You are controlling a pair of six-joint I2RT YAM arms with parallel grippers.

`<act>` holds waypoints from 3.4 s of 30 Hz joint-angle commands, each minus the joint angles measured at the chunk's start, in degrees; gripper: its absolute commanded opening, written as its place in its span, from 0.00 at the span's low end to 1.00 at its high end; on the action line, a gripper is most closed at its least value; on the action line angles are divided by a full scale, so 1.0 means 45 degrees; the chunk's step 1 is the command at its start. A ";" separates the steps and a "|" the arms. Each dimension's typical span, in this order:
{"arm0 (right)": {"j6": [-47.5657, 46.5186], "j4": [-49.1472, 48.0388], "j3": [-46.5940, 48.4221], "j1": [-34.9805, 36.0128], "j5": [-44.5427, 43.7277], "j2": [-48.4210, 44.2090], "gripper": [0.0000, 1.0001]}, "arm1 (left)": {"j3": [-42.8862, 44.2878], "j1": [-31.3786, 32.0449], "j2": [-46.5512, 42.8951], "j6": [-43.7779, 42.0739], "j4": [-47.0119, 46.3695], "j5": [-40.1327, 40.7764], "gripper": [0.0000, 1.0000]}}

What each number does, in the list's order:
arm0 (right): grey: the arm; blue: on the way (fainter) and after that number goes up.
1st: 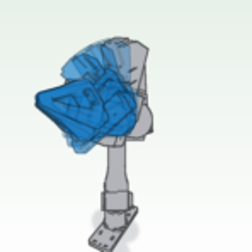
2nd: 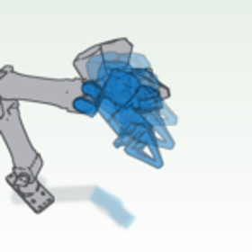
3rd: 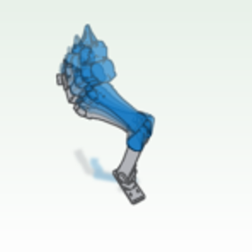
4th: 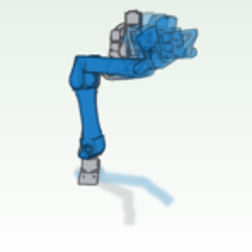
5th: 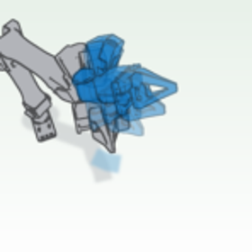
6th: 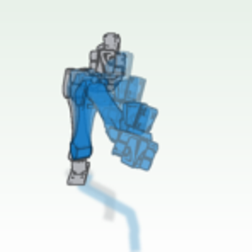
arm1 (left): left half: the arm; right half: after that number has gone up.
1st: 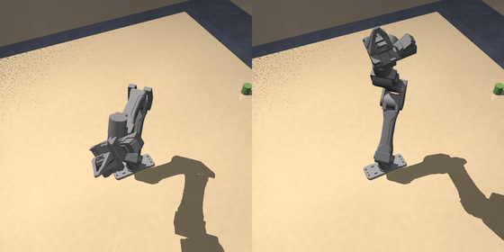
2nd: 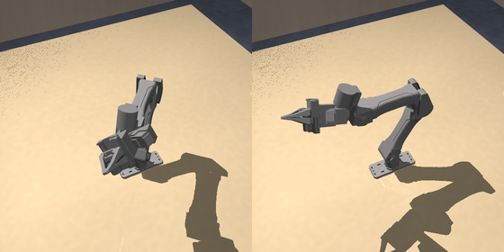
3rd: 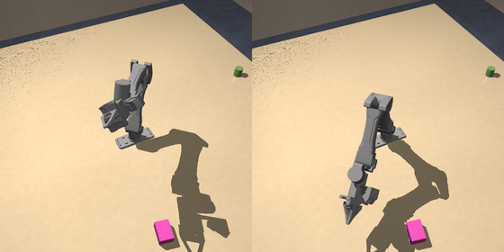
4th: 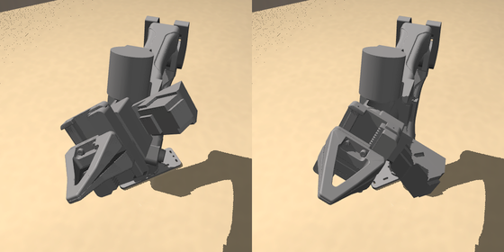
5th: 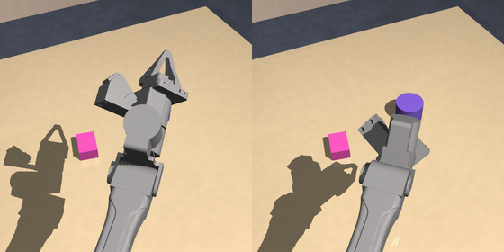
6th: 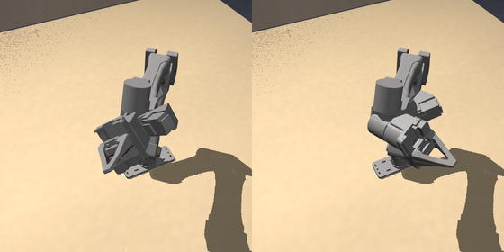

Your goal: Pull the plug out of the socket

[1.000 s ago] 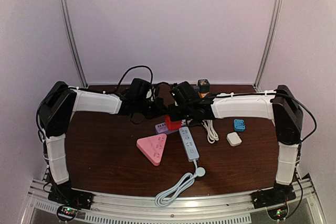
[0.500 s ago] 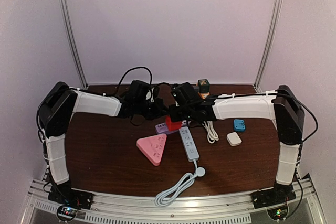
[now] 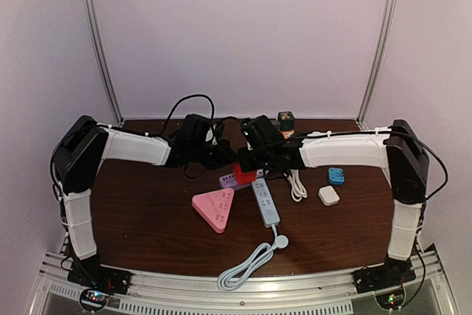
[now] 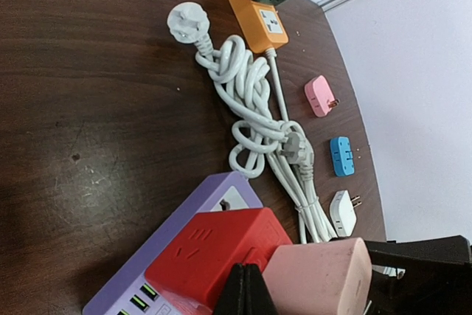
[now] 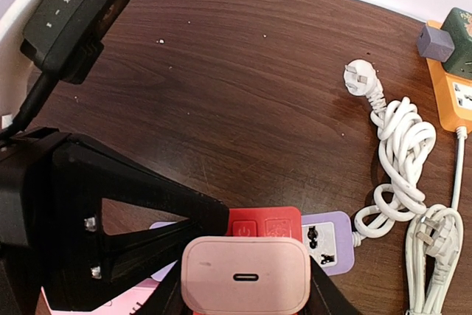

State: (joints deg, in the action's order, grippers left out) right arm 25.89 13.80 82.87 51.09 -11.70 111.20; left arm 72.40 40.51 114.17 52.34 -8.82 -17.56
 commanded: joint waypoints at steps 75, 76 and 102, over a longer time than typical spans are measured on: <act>0.3870 0.4144 -0.9888 -0.2800 0.3359 -0.8037 0.14 | 0.1489 0.1293 -0.0842 -0.1440 0.3822 -0.0340 0.00; 0.3875 0.4150 -0.9889 -0.2787 0.3377 -0.8014 0.16 | 0.1489 0.1298 -0.0872 -0.1453 0.3843 -0.0339 0.00; 0.3704 0.3781 -0.9422 -0.2661 0.2948 -0.7094 0.38 | 0.0810 0.1174 -0.1481 -0.1425 0.3784 -0.0073 0.00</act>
State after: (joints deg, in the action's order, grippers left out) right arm 42.41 31.55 40.34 38.41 2.83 77.30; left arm 77.25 46.15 109.86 46.00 9.52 -18.90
